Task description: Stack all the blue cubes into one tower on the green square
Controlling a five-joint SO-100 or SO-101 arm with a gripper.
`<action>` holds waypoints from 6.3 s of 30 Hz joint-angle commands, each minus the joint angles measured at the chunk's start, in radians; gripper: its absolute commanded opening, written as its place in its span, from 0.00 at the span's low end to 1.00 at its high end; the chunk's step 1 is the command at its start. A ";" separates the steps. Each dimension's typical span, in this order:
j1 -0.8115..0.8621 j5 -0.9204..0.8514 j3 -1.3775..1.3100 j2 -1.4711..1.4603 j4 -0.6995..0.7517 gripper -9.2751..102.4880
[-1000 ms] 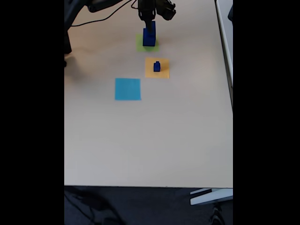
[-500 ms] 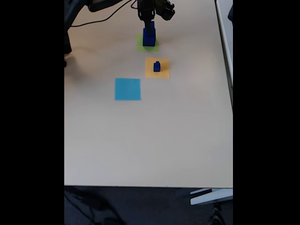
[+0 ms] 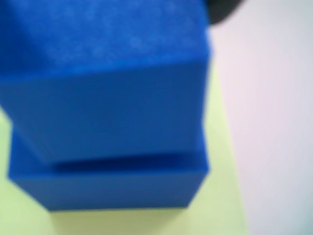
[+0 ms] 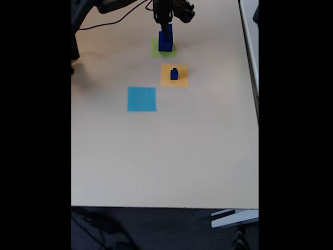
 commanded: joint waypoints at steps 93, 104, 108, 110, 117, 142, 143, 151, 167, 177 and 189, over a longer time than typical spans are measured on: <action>0.017 0.018 0.012 0.040 0.008 0.16; 0.015 0.020 0.012 0.043 0.032 0.15; 0.017 0.017 0.012 0.052 0.041 0.15; 0.017 0.017 0.012 0.052 0.041 0.15; 0.015 0.021 0.012 0.055 0.044 0.14; 0.006 0.011 0.005 0.091 0.057 0.13; 0.006 0.009 0.005 0.094 0.058 0.13; 0.006 0.000 0.003 0.118 0.072 0.12; 0.000 0.008 -0.018 0.103 0.074 0.12; -0.012 0.017 -0.038 0.087 0.071 0.12; -0.003 0.003 -0.038 0.089 0.071 0.12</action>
